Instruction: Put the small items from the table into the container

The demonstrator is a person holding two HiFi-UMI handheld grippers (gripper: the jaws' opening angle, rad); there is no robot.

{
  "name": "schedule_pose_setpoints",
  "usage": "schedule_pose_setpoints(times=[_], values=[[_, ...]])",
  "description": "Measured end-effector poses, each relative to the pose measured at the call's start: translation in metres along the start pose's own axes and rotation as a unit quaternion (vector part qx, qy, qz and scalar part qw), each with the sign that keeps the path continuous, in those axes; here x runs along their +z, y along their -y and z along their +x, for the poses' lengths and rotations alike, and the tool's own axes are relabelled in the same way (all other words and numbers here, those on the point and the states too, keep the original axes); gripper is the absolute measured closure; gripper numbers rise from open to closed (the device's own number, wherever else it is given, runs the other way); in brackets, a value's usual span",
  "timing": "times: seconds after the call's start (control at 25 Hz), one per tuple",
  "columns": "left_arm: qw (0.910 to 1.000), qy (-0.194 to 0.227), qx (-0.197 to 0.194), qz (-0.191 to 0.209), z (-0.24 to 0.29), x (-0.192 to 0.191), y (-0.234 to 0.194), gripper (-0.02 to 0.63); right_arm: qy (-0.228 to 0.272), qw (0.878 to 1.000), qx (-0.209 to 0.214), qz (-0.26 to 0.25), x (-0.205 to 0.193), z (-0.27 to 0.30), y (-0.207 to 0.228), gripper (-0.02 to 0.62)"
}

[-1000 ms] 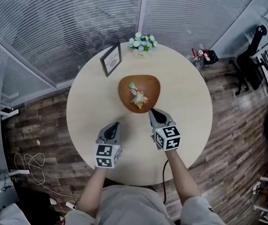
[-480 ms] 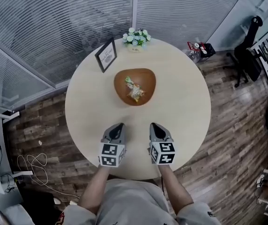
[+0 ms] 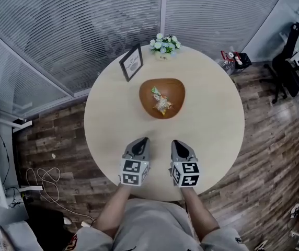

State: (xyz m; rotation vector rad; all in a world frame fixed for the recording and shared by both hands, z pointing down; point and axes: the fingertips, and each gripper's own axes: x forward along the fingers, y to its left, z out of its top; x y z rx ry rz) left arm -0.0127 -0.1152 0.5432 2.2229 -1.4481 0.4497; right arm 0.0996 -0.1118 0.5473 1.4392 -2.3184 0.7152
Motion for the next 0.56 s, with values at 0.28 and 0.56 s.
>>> schedule_pose_setpoints(times=[0.28,0.56], values=[[0.9999,0.003,0.013,-0.003,-0.007,0.003,-0.005,0.600,-0.004,1.000,0.015,-0.004,0.001,0.004,-0.010,0.594],[0.9998,0.006,0.017,-0.005,-0.006,0.006,-0.012,0.600,-0.006,1.000,0.018,-0.018,0.005,0.010,-0.015,0.594]])
